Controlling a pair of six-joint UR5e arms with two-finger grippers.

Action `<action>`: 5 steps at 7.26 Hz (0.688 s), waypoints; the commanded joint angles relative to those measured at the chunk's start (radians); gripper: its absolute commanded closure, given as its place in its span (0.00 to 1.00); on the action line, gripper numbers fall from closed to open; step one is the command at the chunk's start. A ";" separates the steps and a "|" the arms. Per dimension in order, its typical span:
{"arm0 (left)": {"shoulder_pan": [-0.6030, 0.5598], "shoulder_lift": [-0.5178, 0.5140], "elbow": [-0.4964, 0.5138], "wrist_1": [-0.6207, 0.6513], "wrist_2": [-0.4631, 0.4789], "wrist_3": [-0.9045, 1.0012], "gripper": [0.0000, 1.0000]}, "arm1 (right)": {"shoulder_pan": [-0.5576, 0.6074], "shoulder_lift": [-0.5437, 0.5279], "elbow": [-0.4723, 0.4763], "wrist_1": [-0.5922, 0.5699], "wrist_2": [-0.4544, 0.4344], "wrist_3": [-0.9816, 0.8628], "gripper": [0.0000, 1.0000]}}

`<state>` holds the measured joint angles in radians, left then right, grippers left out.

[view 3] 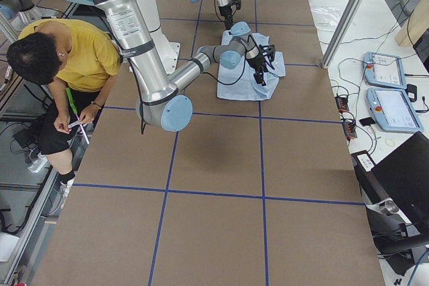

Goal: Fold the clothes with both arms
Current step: 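Release the hem and raise both grippers away from the folded shirt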

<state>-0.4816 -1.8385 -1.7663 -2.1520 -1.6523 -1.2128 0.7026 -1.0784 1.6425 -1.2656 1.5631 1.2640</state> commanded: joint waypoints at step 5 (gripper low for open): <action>0.060 0.002 -0.022 0.003 0.009 -0.045 1.00 | -0.005 0.000 0.000 0.002 -0.002 0.003 0.00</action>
<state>-0.4209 -1.8384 -1.7776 -2.1508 -1.6446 -1.2545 0.6999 -1.0784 1.6418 -1.2642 1.5627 1.2646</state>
